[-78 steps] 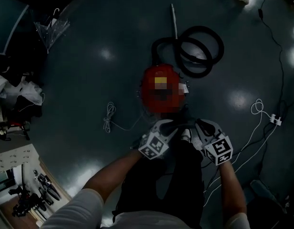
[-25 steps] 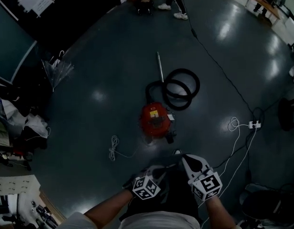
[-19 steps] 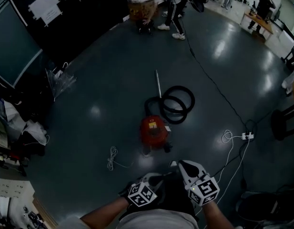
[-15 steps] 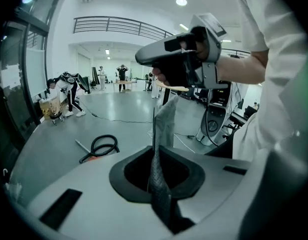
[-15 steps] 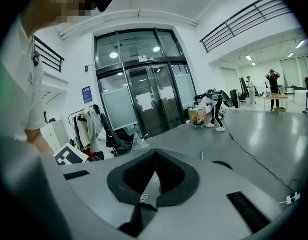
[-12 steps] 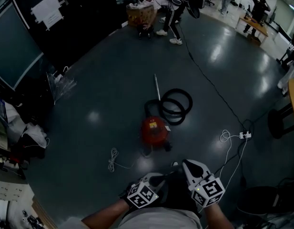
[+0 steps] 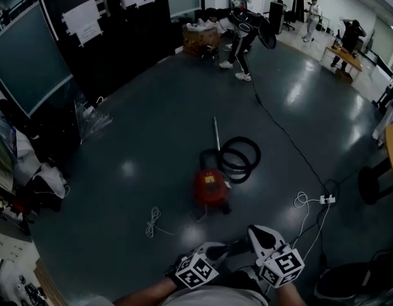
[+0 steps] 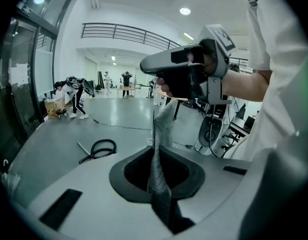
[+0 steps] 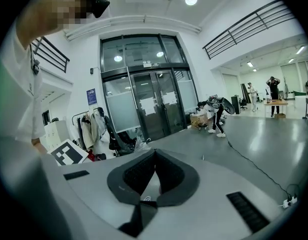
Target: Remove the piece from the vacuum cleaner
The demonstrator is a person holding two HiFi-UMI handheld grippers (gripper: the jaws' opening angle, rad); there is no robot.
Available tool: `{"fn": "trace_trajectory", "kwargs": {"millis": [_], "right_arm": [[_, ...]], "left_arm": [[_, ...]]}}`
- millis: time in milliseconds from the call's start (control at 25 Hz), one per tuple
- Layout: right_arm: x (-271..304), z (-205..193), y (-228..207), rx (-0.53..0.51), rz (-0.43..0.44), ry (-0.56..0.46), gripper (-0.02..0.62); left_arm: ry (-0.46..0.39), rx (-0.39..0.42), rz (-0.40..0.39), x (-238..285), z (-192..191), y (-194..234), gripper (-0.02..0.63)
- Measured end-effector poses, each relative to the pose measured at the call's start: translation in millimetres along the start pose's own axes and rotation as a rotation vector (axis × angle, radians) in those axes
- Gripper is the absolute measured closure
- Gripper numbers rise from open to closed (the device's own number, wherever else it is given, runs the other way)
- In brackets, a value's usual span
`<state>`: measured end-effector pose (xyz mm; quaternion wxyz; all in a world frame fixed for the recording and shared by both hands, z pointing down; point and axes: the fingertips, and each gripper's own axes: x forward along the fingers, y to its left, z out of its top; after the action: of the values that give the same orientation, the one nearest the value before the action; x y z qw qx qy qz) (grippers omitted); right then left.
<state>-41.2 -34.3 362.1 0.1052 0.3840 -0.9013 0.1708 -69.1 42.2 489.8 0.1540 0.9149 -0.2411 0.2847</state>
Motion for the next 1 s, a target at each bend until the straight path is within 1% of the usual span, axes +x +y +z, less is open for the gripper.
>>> {"fn": "trace_trajectory", "kwargs": {"millis": [160, 320, 560, 800, 1000], "right_arm": [[-24, -11, 4, -0.026, 0.013, 0.016, 0.580], [-62, -27, 2, -0.042, 0.018, 0.027, 0.580], [-132, -48, -6, -0.068, 0.033, 0.034, 0.580], [-179, -55, 8, -0.099, 0.078, 0.026, 0.580], [-202, -56, 13, -0.107, 0.098, 0.017, 0.580]], "left_arm": [[-0.011, -0.012, 0.025, 6, 7, -24, 0.577], [-0.013, -0.035, 0.056, 16, 13, -55, 0.577], [-0.020, -0.063, 0.086, 38, 28, -125, 0.575], [-0.026, -0.073, 0.120, 36, 38, -178, 0.575], [-0.030, -0.083, 0.143, 33, 48, -205, 0.575]]}}
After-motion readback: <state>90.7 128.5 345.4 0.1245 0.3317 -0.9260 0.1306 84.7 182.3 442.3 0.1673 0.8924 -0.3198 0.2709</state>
